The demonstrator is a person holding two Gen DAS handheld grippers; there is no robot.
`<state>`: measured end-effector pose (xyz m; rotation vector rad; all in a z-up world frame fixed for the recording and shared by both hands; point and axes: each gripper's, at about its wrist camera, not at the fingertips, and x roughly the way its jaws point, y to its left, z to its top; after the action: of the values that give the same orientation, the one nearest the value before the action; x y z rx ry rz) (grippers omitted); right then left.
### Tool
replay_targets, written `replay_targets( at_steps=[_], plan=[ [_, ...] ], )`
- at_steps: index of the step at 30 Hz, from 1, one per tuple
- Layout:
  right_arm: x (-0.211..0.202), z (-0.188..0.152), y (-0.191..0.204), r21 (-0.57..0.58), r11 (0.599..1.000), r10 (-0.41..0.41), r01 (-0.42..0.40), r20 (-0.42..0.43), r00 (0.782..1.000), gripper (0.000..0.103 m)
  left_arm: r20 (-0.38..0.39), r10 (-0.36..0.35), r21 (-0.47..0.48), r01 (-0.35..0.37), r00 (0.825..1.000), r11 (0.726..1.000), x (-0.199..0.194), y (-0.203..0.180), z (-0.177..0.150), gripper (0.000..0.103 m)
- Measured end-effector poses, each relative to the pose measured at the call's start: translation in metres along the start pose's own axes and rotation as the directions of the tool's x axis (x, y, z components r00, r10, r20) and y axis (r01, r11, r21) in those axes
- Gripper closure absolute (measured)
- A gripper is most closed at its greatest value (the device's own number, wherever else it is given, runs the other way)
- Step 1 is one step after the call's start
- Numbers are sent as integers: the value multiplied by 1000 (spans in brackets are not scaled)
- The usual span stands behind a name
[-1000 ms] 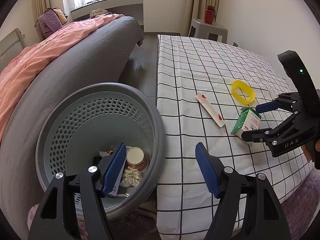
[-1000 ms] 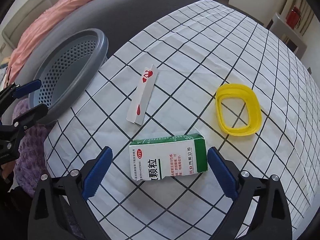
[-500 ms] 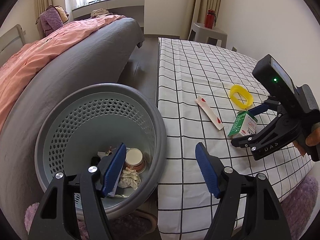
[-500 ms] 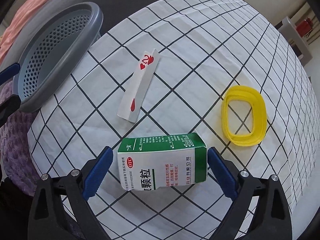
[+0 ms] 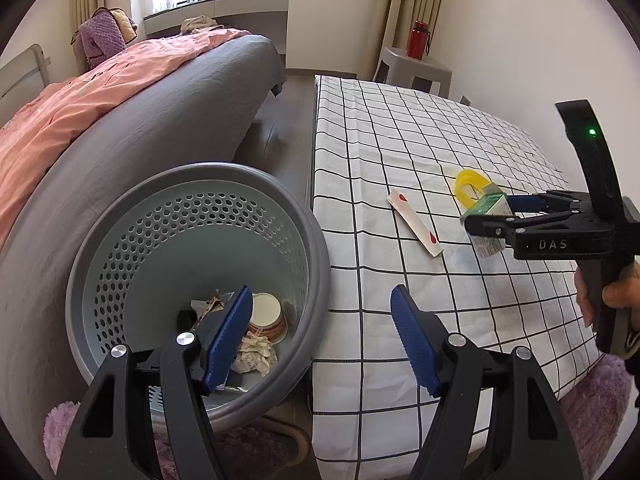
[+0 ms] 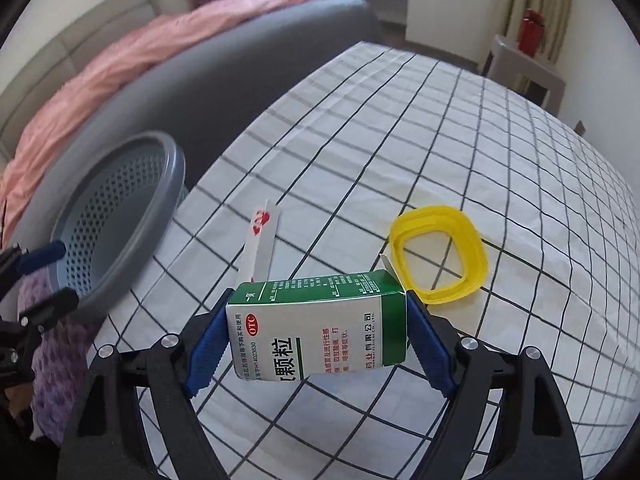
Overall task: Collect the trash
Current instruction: 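Grasp the green-and-white medicine box with the right tool, then grasp the white strip with the left tool while the right tool holds the medicine box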
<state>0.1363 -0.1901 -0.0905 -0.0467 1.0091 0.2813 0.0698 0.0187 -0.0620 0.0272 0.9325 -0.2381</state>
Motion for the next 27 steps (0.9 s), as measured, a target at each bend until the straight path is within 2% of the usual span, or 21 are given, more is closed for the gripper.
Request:
replay_targets(
  at_steps=[2, 5, 10, 20, 27],
  plan=[
    [-8, -9, -10, 65, 998, -18, 11, 94, 995, 24, -4, -1, 6, 1, 1000, 1000, 1, -3, 0, 34],
    [-23, -20, -23, 149, 989, -54, 22, 215, 975, 24, -9, -2, 21, 2, 1000, 1000, 3, -9, -1, 34],
    [-42, -33, -40, 237, 971, -87, 9, 320, 943, 24, -29, -11, 36, 12, 1000, 999, 10, -24, -1, 34],
    [-76, -51, -65, 300, 953, -153, 42, 356, 922, 24, -38, -13, 24, 14, 999, 1000, 41, -69, 23, 34],
    [-85, -61, -75, 320, 945, -188, 71, 352, 917, 24, -51, 28, -18, -29, 998, 999, 76, -88, 42, 34]
  ],
)
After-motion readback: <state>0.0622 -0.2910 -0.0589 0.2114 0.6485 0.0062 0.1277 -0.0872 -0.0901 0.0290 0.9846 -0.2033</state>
